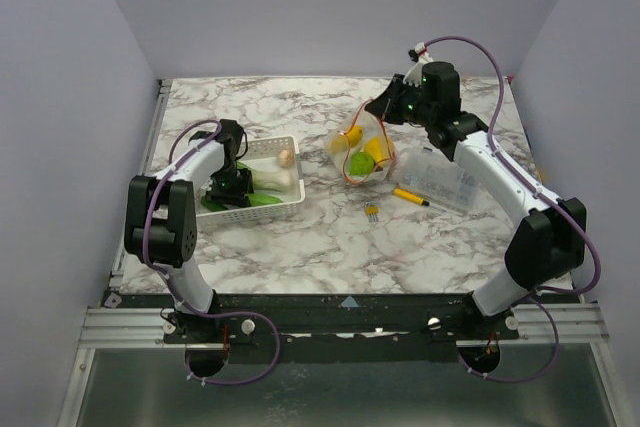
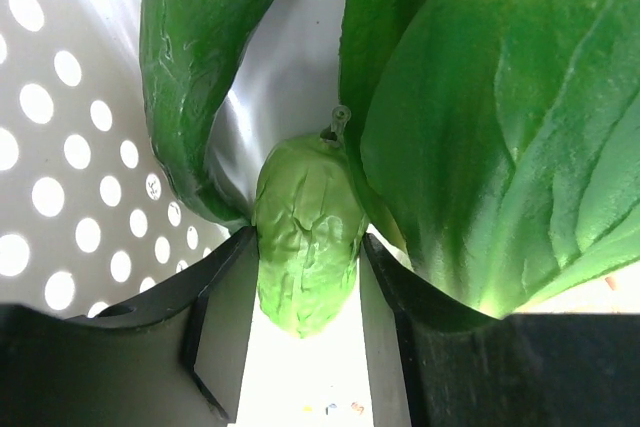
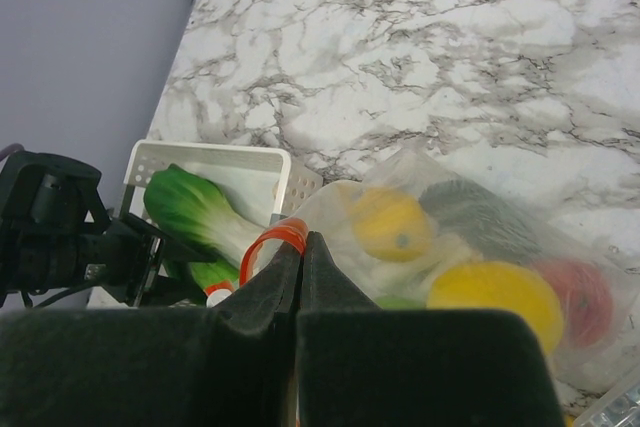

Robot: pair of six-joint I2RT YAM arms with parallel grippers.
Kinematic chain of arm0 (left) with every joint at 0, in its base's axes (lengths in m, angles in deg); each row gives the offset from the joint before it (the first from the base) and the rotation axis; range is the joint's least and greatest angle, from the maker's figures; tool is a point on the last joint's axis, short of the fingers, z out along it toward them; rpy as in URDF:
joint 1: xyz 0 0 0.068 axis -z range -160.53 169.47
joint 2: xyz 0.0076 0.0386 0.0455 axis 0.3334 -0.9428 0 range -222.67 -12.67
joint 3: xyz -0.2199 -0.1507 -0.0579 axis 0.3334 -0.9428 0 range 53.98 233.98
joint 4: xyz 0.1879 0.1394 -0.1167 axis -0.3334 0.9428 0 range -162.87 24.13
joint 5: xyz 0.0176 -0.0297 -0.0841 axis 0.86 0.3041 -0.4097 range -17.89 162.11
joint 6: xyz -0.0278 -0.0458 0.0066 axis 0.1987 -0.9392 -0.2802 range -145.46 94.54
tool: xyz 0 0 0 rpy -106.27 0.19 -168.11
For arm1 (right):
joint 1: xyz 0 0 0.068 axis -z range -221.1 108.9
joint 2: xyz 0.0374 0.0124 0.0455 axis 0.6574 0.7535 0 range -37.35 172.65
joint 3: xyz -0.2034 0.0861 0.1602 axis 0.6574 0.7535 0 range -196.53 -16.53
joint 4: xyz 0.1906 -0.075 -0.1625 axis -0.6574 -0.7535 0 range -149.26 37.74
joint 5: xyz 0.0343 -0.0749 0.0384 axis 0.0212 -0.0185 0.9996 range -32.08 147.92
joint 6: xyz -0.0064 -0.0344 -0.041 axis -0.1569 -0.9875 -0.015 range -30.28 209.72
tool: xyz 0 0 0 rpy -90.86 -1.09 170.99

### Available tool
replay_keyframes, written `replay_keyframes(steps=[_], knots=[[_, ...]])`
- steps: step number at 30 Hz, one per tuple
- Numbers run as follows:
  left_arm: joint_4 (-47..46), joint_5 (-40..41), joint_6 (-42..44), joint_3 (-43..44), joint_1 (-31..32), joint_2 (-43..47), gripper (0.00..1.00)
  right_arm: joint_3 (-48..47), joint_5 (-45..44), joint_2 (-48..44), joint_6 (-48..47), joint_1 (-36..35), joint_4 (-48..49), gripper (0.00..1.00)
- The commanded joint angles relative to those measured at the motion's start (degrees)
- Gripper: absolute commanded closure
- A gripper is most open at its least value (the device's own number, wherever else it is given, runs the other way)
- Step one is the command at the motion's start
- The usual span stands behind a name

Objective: Place the food in the zip-top bag and seal the zipper
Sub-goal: Pick up the fake vegetable from the bin, then place the fake vegetable in the zipper food storage bag.

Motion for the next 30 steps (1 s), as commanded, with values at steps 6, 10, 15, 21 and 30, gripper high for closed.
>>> replay_keyframes(steps=[6, 10, 15, 21, 30], knots=[[2.4, 3.3, 1.4, 0.5, 0.4, 8.1, 0.98, 0.1, 1.0, -1.8, 0.7, 0.1, 3.5, 0.99], [2.6, 3.4, 2.5, -0.5, 0.4, 14.1, 1.00, 0.2, 1.1, -1.8, 0.7, 0.1, 3.6, 0.99], [-2.0, -0.7, 7.6, -2.7, 0.6, 22.0, 1.00, 0.2, 1.6, -1.6, 0.8, 0.0, 3.7, 0.99], [-24.0, -4.4, 19.2, -8.7, 9.0, 36.6, 1.00, 0.2, 2.4, -0.9, 1.0, -0.1, 3.7, 0.99], [-53.3, -11.7, 27.9, -10.5, 22.8, 34.9, 1.00, 0.2, 3.0, -0.5, 1.5, -0.1, 4.0, 0.99]])
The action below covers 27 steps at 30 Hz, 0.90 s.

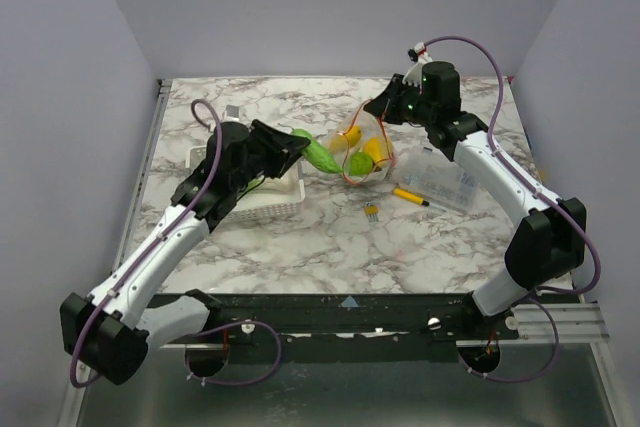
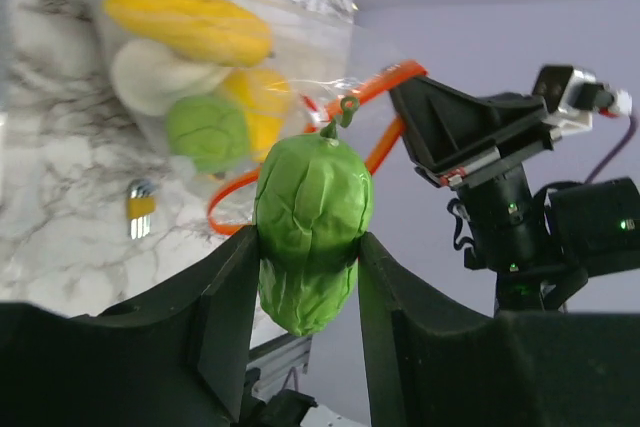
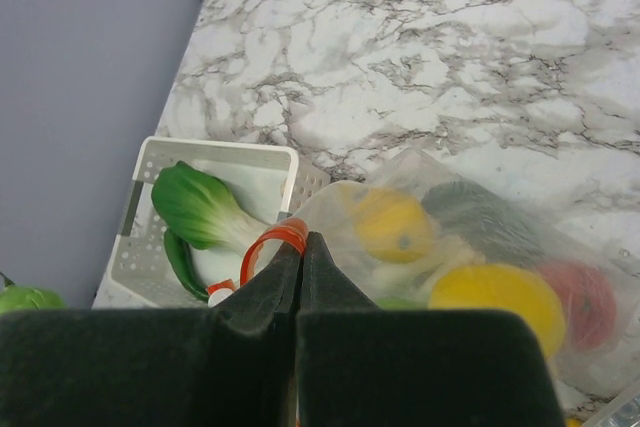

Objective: Place the food in the zip-top bag and seal the zipper
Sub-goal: Place the fake vegetable in the zipper food storage bag.

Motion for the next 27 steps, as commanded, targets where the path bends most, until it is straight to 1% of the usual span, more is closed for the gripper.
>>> replay_keyframes(steps=[1, 4, 5, 7, 8, 10, 12, 14, 16, 20, 27], knots=[[-18.1, -2.7, 11.0, 2.8, 5.2, -6.1, 1.00, 0.1, 1.8, -0.6, 0.9, -0.1, 3.6, 0.99], [-21.2, 10.4, 22.0, 4.6, 10.0, -7.2, 1.00, 0.2, 1.8, -1.2, 1.5, 0.0, 3.7, 0.99], [-23.8, 12.8, 25.1, 4.2, 11.4, -7.6, 1.00, 0.3, 1.8, -1.4, 2.2, -0.1, 3.9, 0.99], [-34.1, 19.4, 28.6, 1.7, 14.2, -8.8, 1.00, 0.7, 2.1, -1.9, 4.3, -0.1, 4.5, 0.99], [-37.1, 22.5, 30.1, 1.5, 15.3, -9.8, 1.00, 0.9, 2.1, -2.1, 5.8, -0.1, 4.9, 0.99], [-39.3, 24.8, 33.7, 3.6, 16.9, -12.8, 1.00, 1.2, 2.0, -2.3, 8.5, -0.1, 5.2, 0.99], [-41.4, 24.5, 34.7, 4.5, 18.1, -15.5, 1.00, 1.1, 0.5, -2.4, 11.7, -0.1, 4.7, 0.99], [-43.0, 25.9, 35.1, 4.4, 19.2, -17.0, 1.00, 0.6, -0.5, -2.2, 15.0, -0.1, 3.7, 0.99], [-44.3, 28.1, 35.4, 3.5, 19.7, -18.0, 1.00, -0.1, -1.1, -2.1, 18.7, -0.1, 3.1, 0.99], [-50.8, 29.1, 37.1, 0.5, 20.2, -19.7, 1.00, -0.7, -0.9, -1.7, 26.2, 0.0, 3.5, 0.99], [-53.9, 32.1, 40.5, -1.7, 22.2, -22.7, 1.00, 0.6, -0.8, -1.6, 35.4, -0.1, 6.6, 0.99]])
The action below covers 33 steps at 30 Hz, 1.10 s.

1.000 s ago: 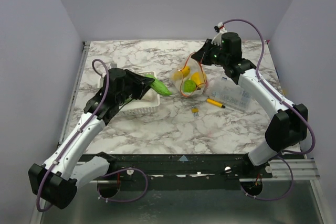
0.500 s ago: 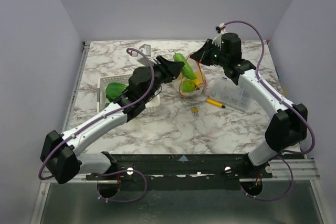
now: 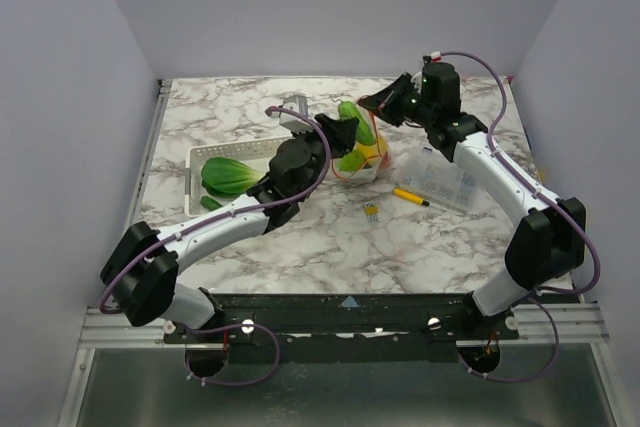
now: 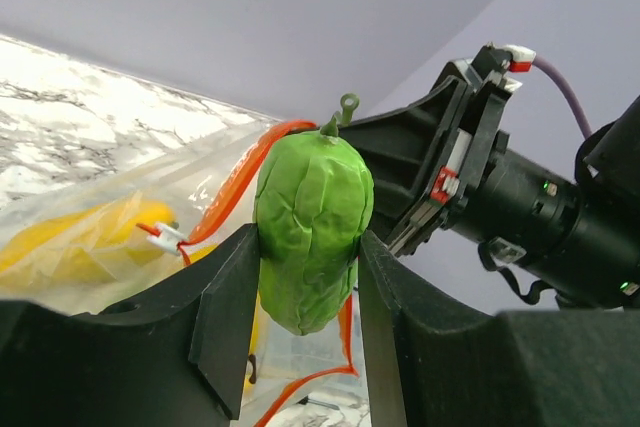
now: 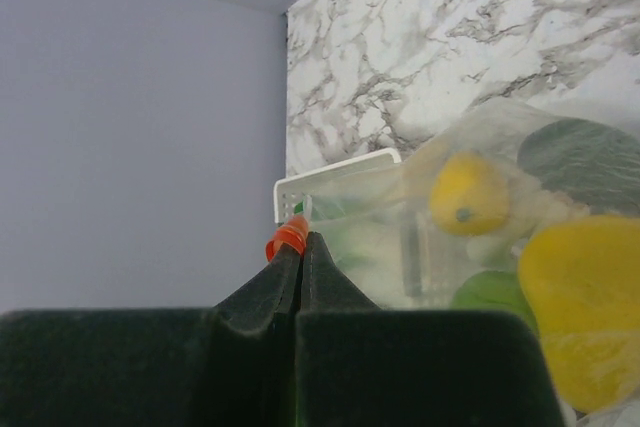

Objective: Place the food in the zip-top bag and seal the zipper
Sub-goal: Place the fake vegetable in the zipper food storage bag.

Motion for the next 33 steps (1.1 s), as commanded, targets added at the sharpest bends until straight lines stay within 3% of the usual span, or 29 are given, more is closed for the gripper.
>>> replay_keyframes(steps=[1, 4, 10, 14, 18, 20, 21, 24, 26, 28, 29, 33], knots=[[-5.2, 4.8, 3.7, -2.3, 1.7, -2.0, 1.00, -0.2, -0.8, -1.8, 8.6, -0.1, 5.1, 0.99], [-5.3, 3.1, 2.4, -3.8, 1.7, -3.2, 1.00, 0.3, -1.5, -2.5, 10.7, 0.0, 6.3, 0.99], [0.8, -8.7, -5.6, -3.4, 1.4, -4.9, 1.00, 1.0, -1.1, -2.5, 13.0, -0.1, 9.6, 0.99], [2.7, -10.7, -8.1, -2.4, 1.1, -5.1, 1.00, 4.2, 0.2, -2.8, 16.8, -0.1, 12.8, 0.99], [13.5, -12.4, -10.0, 4.9, -0.4, -8.2, 0.96, 5.3, 1.6, -2.2, 19.0, -0.1, 13.9, 0.99], [23.5, -14.4, -10.7, 10.7, -1.3, -10.5, 0.91, 5.3, 1.6, -1.9, 19.3, -0.1, 13.9, 0.99], [28.8, -15.5, -10.9, 14.1, -1.9, -11.8, 0.86, 5.1, 1.8, -1.7, 19.1, -0.1, 14.0, 0.99], [47.5, -15.5, -14.1, 22.7, -3.4, -14.1, 0.58, 4.5, 1.6, -1.3, 17.7, -0.1, 13.0, 0.99], [53.0, -14.0, -13.2, 24.1, -3.8, -12.9, 0.50, 3.8, 0.8, -0.9, 16.3, 0.0, 11.5, 0.99], [53.9, -14.6, -11.2, 23.2, -4.3, -10.2, 0.27, 3.1, 1.2, -0.2, 15.5, 0.0, 10.7, 0.99], [55.0, -15.7, -10.0, 23.6, -4.7, -9.0, 0.05, 2.9, 1.2, -0.1, 15.1, -0.1, 10.5, 0.99], [60.1, -20.2, -4.6, 24.4, -6.0, -4.1, 0.07, 2.3, 0.0, 0.0, 14.2, -0.1, 9.7, 0.99]])
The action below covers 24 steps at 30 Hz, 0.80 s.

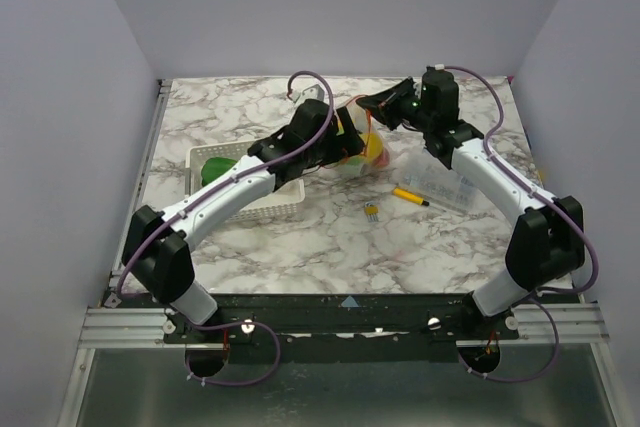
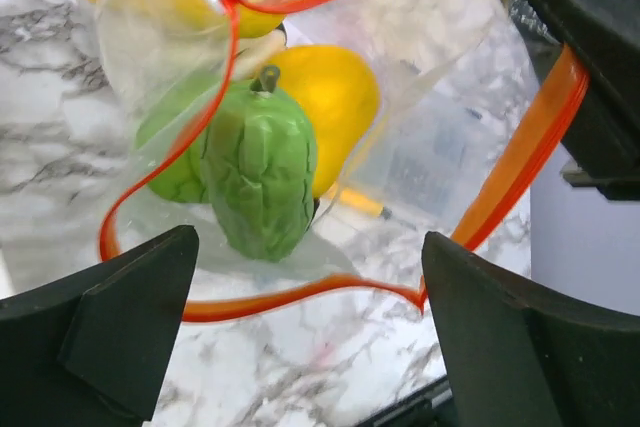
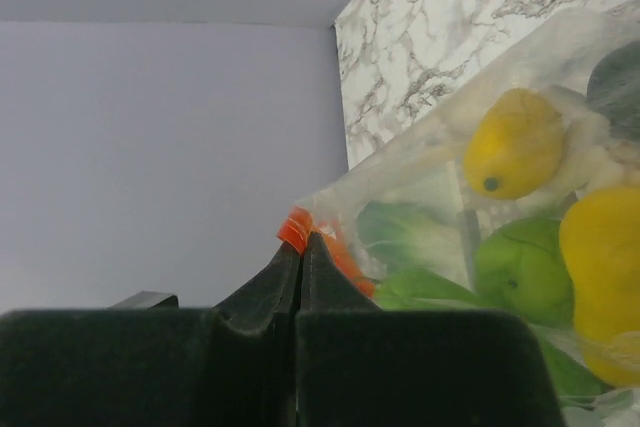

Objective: Place the food in the zip-top bag and seal the zipper
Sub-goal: Place the fake vegetable in the zipper food storage bag, then adjust the zipper food storage bag at the center of the board.

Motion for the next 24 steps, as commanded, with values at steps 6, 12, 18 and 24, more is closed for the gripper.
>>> replay_keyframes(steps=[6, 12, 18, 24], knots=[[-8.8, -17.4, 11.3, -17.3, -6.0, 20.7, 0.39, -5.2, 1.4, 1.2, -4.3, -0.1, -0.3, 0.99], [-27.8, -30.8, 10.2, -25.9, -10.3, 19.7, 0.36, -6.7, 4.4, 1.4, -8.0, -0.1, -1.7, 0.99], [-35.4, -33.3, 7.3, -26.2, -9.5, 13.8, 0.50, -6.6, 5.2, 0.9, -9.6, -0.1, -1.8, 0.99], [-32.9, -29.7, 7.8, -26.8, -9.4, 11.6, 0.77, -6.5, 5.6, 0.6, -10.7, -0.1, -3.4, 0.99]])
